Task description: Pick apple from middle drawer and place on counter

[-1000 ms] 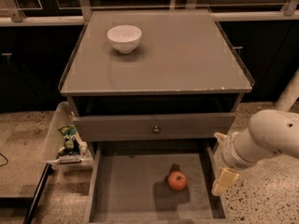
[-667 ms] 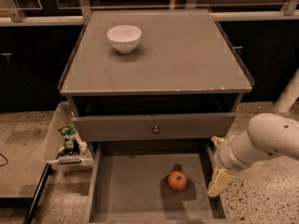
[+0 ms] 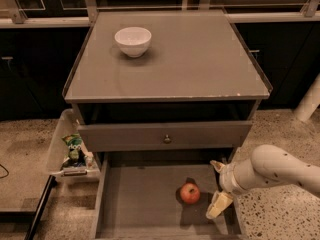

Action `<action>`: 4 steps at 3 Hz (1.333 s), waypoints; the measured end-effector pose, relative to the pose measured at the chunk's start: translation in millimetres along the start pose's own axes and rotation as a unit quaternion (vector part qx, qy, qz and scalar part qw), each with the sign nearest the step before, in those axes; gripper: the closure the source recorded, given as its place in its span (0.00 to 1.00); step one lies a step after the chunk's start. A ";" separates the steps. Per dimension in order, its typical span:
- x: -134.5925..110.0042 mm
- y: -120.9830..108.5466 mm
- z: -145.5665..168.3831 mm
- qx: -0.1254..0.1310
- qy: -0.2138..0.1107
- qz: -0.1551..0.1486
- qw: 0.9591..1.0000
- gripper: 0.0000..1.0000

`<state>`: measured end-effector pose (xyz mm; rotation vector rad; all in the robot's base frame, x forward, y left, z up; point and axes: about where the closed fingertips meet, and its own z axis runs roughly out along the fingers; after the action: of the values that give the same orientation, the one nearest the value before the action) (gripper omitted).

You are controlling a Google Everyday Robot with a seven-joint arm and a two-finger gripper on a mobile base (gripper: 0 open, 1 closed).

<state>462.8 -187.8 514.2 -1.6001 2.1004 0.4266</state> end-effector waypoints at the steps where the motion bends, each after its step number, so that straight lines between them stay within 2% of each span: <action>1: 0.0 0.0 0.1 0.000 0.000 0.000 1.000 0.00; 2: 10.5 0.0 34.0 -0.009 -0.021 0.021 1.000 0.00; 3: 18.1 -1.1 82.2 -0.005 -0.043 0.012 0.999 0.00; 4: 20.6 -3.3 113.9 0.001 -0.062 -0.007 0.998 0.00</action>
Offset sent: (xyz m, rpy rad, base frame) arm 0.0128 0.0222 -0.0995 0.1520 0.0654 -0.0788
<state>481.2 -147.9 407.0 -1.5452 1.9953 0.5066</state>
